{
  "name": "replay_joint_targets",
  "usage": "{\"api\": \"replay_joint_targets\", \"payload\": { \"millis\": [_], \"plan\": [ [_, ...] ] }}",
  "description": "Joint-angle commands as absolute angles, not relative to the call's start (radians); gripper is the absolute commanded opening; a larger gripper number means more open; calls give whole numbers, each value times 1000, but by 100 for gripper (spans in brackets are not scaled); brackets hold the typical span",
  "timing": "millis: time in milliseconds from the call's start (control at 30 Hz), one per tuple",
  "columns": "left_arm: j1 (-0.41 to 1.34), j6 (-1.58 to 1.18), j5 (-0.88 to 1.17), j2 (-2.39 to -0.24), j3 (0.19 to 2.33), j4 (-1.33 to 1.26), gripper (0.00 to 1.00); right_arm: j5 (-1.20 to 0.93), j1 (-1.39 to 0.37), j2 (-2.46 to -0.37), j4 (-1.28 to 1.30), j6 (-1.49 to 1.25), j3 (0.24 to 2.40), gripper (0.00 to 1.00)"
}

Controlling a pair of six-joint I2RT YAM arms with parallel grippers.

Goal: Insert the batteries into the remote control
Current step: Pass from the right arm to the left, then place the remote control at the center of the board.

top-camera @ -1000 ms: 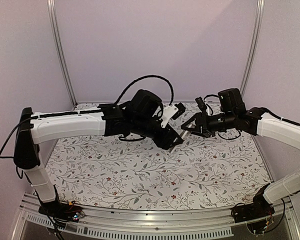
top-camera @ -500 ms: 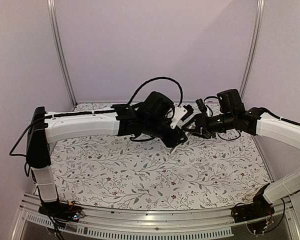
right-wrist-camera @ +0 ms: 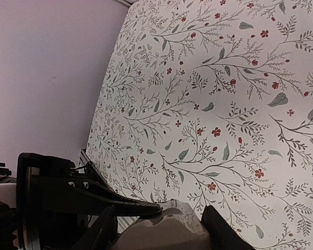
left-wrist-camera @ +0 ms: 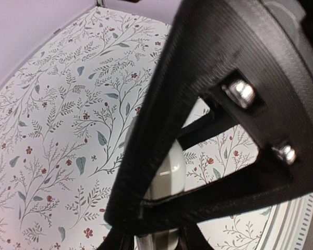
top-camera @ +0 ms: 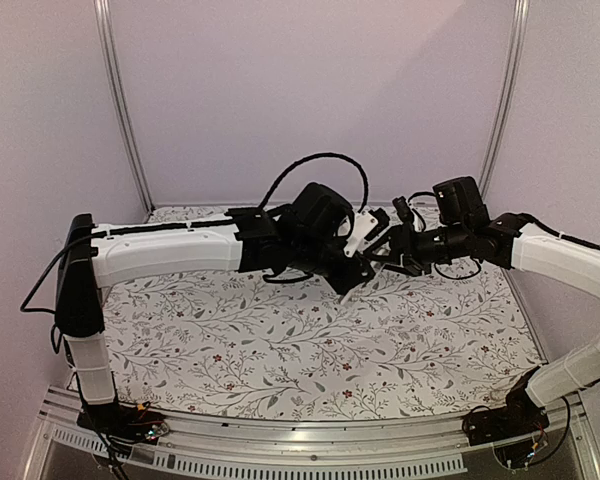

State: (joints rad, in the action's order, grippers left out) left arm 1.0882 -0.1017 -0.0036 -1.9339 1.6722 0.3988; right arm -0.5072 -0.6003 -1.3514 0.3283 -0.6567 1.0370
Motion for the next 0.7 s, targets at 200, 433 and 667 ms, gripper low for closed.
{"api": "replay_joint_targets", "payload": {
  "millis": [200,433,667],
  "plan": [
    [1010,-232,95,-1871,1517,338,8,-500,-527,-1332,345,-637,1072,83],
    [870,-379,255,-1820,1330,230,7,-476,-449,-1270,372,-582,1037,99],
    [746,-533,385,-1833,1199,79,7,-486,-443,-1261,364,-565,991,99]
  ]
}}
